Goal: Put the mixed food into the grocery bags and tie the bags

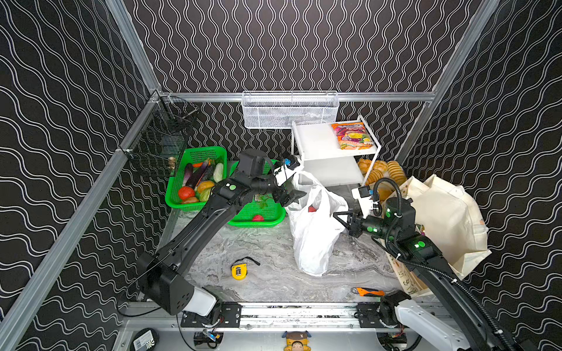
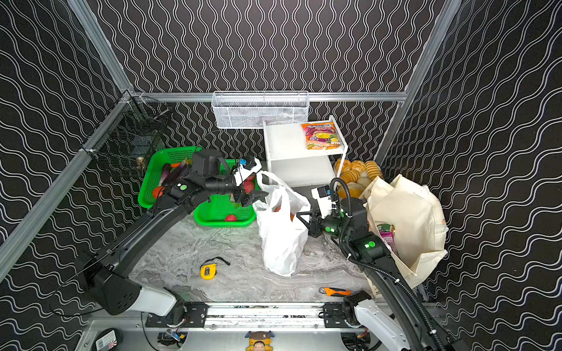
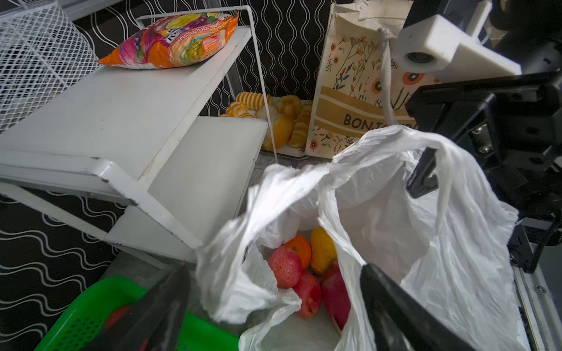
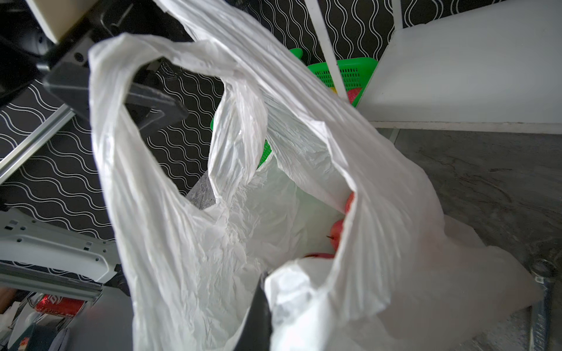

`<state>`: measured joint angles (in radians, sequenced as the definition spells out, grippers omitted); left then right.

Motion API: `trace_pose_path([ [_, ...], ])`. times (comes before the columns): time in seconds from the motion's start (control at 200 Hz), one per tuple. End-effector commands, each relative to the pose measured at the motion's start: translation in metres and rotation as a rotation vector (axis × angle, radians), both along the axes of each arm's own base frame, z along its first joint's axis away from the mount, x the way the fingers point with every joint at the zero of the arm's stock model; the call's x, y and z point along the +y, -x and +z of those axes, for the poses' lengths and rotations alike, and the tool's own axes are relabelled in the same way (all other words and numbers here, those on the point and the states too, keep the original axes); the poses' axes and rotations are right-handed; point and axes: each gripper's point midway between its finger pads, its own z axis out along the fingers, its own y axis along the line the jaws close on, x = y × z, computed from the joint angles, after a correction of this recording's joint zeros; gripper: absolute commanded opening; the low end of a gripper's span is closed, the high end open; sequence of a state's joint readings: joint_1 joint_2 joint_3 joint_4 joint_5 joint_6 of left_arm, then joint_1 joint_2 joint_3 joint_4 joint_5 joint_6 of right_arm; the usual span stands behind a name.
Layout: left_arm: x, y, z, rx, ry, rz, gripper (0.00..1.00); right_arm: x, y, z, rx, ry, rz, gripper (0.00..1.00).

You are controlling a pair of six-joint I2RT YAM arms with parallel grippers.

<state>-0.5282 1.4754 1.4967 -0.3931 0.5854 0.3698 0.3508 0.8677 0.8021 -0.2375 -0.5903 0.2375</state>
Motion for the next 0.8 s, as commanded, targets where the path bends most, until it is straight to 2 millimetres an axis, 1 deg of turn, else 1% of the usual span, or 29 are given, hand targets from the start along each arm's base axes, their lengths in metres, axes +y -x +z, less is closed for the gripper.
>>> trace_pose_path([
  [0.0, -0.011, 0.003, 0.022, 0.020, 0.096, -0.045, 0.83, 0.003, -0.001, 0.008, -0.038, -0.010, 0.025, 0.00],
  [0.06, -0.012, 0.005, 0.023, 0.058, 0.106, -0.056, 0.74, 0.003, -0.002, 0.006, -0.029, -0.005, 0.023, 0.00],
  [0.105, -0.014, 0.007, 0.023, 0.090, 0.113, -0.064, 0.65, 0.003, -0.002, 0.007, -0.023, -0.002, 0.018, 0.00],
  [0.155, -0.014, 0.009, 0.023, 0.122, 0.119, -0.063, 0.52, 0.002, -0.002, 0.007, -0.017, -0.001, 0.013, 0.00],
  [0.195, -0.014, 0.009, 0.023, 0.141, 0.126, -0.059, 0.40, 0.002, -0.002, 0.008, -0.016, -0.001, 0.010, 0.00],
  [0.235, -0.014, 0.010, 0.022, 0.153, 0.135, -0.054, 0.30, 0.002, -0.002, 0.009, -0.012, -0.002, 0.008, 0.01],
  [0.28, -0.014, 0.010, 0.022, 0.164, 0.149, -0.048, 0.22, 0.001, -0.002, 0.012, -0.008, -0.004, -0.002, 0.02],
  [0.31, -0.014, 0.010, 0.022, 0.177, 0.158, -0.040, 0.17, 0.000, -0.003, 0.014, -0.009, -0.004, -0.009, 0.05],
  [0.35, -0.014, 0.012, 0.024, 0.191, 0.173, -0.040, 0.10, -0.002, -0.003, 0.018, -0.009, -0.003, -0.023, 0.12],
  [0.405, -0.014, 0.015, 0.029, 0.209, 0.195, -0.042, 0.00, -0.006, -0.002, 0.022, -0.002, 0.002, -0.045, 0.18],
  [0.44, -0.014, 0.015, 0.030, 0.225, 0.207, -0.034, 0.00, -0.009, -0.003, 0.027, 0.000, 0.004, -0.069, 0.25],
  [0.45, -0.013, 0.015, 0.032, 0.227, 0.211, -0.029, 0.00, -0.011, -0.003, 0.028, 0.002, 0.005, -0.079, 0.29],
  [0.481, -0.012, 0.015, 0.034, 0.241, 0.221, -0.013, 0.00, -0.013, -0.003, 0.032, 0.004, 0.003, -0.099, 0.34],
  [0.551, -0.009, 0.013, 0.035, 0.261, 0.225, 0.022, 0.00, -0.021, -0.001, 0.043, -0.003, 0.002, -0.143, 0.42],
  [0.631, -0.007, 0.013, 0.036, 0.277, 0.230, 0.044, 0.00, -0.027, 0.003, 0.062, -0.024, -0.036, -0.180, 0.51],
  [0.696, -0.006, 0.014, 0.036, 0.288, 0.234, 0.047, 0.00, -0.026, 0.009, 0.075, -0.039, -0.082, -0.174, 0.53],
  [0.761, -0.006, 0.016, 0.036, 0.293, 0.232, 0.043, 0.00, -0.017, 0.020, 0.090, -0.053, -0.146, -0.100, 0.54],
  [0.796, -0.005, 0.016, 0.036, 0.296, 0.231, 0.046, 0.00, -0.011, 0.024, 0.095, -0.043, -0.177, -0.057, 0.54],
])
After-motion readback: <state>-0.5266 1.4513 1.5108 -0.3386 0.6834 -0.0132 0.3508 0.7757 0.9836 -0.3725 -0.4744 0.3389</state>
